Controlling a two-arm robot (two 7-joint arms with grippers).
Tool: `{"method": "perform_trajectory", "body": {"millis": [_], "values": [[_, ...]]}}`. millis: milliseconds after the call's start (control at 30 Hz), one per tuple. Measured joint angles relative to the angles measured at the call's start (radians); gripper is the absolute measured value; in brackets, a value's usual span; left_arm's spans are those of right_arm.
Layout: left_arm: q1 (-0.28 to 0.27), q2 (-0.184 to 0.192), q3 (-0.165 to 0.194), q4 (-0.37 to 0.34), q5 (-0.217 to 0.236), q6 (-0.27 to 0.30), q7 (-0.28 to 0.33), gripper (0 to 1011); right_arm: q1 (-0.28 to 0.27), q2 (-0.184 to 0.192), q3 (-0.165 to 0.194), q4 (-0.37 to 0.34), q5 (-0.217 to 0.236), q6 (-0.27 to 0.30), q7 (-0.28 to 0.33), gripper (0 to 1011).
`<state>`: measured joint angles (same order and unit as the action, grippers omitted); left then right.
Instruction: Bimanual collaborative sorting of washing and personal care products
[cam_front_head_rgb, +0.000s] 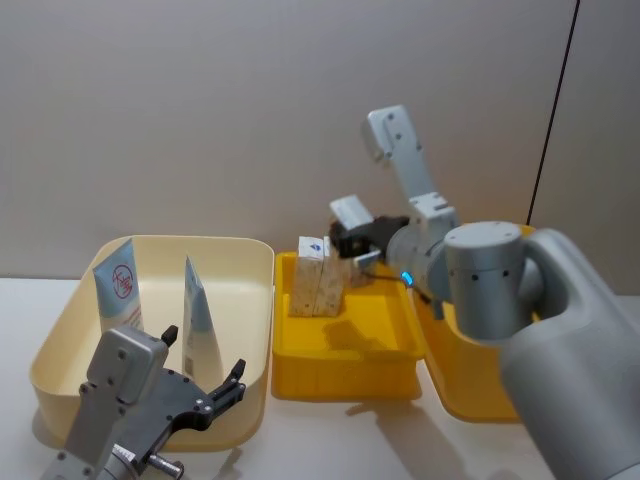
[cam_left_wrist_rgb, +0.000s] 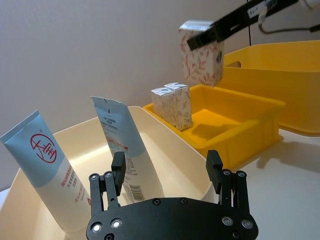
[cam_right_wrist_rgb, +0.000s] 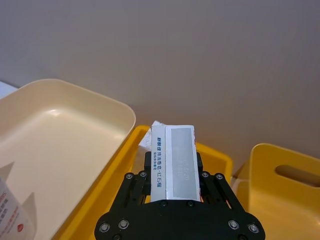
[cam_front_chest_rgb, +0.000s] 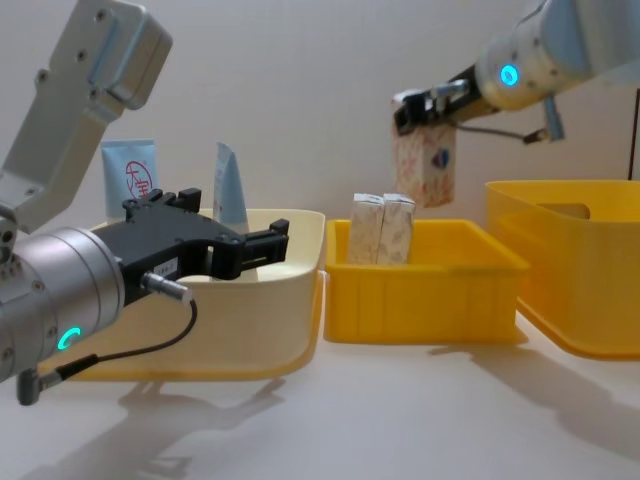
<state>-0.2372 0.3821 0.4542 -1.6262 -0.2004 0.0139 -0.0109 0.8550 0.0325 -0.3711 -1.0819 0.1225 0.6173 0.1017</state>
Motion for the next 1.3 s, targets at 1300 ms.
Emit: {"method": "perform_trajectory", "body": {"millis": [1300], "values": [[0.000,0.000,0.000,0.000,0.000,0.000,0.000,1003,0.124,0.127,0.108,0.186,-0.116,-0.077,-0.124,683]]}}
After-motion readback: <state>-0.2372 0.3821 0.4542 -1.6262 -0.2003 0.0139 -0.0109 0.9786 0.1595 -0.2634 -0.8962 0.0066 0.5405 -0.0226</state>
